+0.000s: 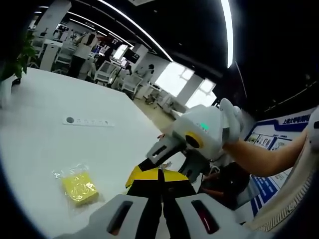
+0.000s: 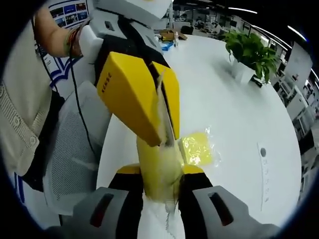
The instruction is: Compare the silicone blocks by pressing each to a similar depth, holding the contact briefly, and releasing to observe deformation and rebound differences across the visible hardness samples.
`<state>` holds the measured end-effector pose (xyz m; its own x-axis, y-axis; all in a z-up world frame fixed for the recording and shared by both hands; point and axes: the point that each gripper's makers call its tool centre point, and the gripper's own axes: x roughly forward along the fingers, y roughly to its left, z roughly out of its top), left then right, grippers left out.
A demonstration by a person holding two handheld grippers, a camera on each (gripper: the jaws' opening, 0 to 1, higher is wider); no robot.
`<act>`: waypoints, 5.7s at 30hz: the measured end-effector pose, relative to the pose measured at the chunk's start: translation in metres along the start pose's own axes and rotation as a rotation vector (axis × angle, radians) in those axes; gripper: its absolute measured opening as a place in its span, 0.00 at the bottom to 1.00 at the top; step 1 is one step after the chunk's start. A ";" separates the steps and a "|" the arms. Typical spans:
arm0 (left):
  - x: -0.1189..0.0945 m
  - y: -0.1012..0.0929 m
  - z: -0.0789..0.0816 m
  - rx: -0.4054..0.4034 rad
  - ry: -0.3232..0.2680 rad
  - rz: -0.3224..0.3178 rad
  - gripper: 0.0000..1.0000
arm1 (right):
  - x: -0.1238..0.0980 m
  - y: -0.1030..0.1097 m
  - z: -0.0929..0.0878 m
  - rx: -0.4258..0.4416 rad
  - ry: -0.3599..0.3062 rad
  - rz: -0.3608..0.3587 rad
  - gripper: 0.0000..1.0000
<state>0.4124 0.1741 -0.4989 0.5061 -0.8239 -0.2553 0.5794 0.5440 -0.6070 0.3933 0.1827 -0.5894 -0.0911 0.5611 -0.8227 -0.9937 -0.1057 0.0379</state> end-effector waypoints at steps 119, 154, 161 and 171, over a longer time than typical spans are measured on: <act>0.170 0.184 -0.088 -0.236 0.032 0.384 0.03 | -0.088 0.088 -0.167 0.830 -0.418 -0.538 0.59; -0.010 0.085 -0.039 0.285 -0.078 0.435 0.36 | -0.061 0.122 -0.126 0.721 -0.421 -0.631 0.65; -0.098 0.078 -0.059 0.251 -0.145 0.529 0.36 | -0.053 0.137 -0.114 0.741 -0.468 -0.643 0.63; -0.162 0.057 -0.100 0.226 -0.208 0.591 0.50 | -0.063 0.144 -0.108 0.803 -0.558 -0.690 0.65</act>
<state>0.2995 0.3232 -0.5675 0.8794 -0.3411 -0.3322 0.2747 0.9333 -0.2313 0.2626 0.0436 -0.5934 0.6591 0.5974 -0.4568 -0.5829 0.7896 0.1916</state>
